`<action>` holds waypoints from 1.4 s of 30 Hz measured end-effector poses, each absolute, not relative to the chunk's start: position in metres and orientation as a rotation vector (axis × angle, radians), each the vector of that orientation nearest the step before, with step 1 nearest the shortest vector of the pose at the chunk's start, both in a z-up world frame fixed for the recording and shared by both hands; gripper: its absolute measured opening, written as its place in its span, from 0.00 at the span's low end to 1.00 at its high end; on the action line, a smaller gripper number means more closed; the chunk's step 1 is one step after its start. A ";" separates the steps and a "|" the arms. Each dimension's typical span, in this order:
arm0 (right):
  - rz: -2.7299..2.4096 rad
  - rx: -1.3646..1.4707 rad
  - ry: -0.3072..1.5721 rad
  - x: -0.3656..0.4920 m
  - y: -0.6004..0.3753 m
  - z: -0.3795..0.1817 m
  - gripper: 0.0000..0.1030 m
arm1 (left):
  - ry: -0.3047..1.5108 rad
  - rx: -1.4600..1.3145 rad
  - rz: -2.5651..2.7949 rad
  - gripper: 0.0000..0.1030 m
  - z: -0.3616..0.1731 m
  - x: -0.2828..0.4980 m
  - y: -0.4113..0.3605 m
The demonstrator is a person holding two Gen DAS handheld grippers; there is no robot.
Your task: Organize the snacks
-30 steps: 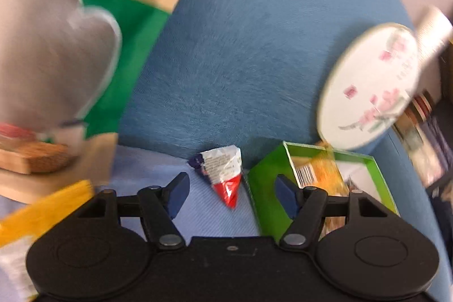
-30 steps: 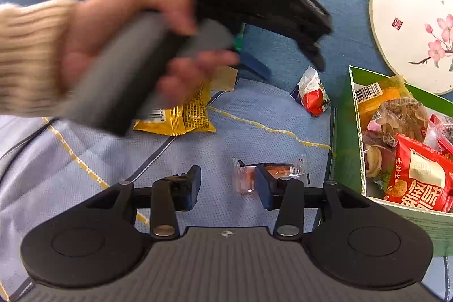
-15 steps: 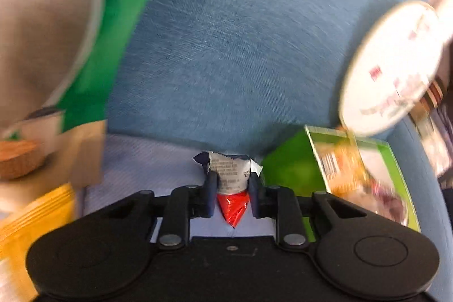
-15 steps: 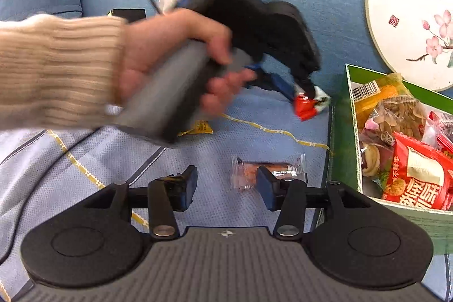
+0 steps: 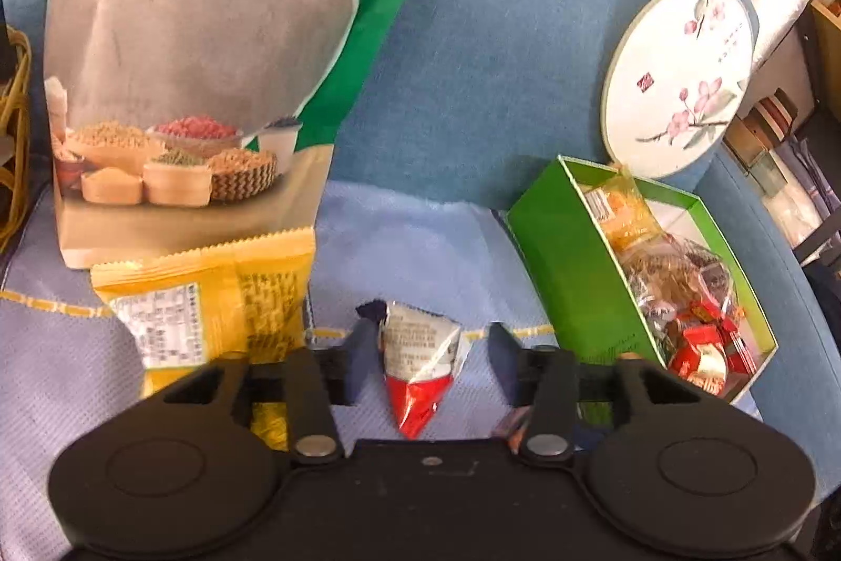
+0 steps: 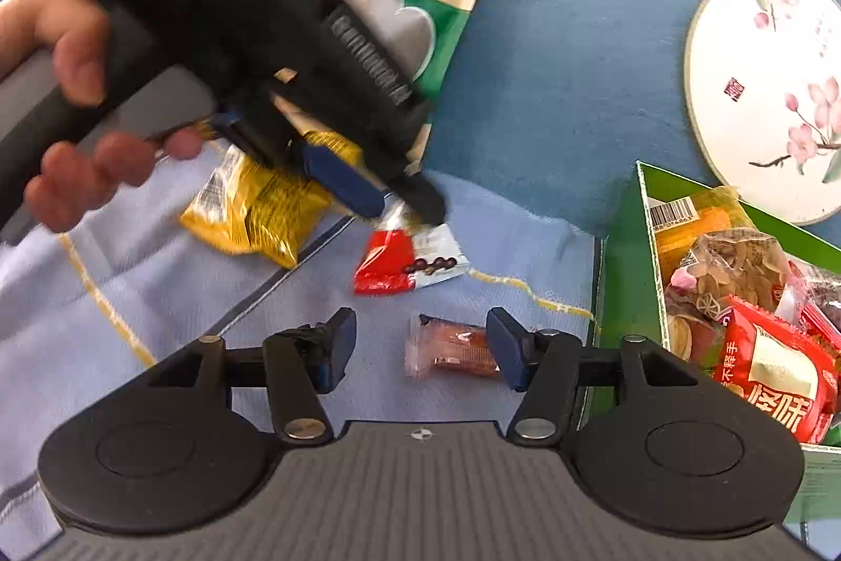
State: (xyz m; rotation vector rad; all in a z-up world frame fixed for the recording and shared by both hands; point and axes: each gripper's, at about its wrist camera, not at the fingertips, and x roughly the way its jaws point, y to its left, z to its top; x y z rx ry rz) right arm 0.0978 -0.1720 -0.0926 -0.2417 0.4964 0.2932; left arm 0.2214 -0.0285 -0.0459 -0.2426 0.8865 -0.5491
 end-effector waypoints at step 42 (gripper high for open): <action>0.117 0.097 0.638 0.077 -0.186 -0.087 0.56 | 0.944 -0.227 -0.596 1.00 -0.061 0.173 -0.006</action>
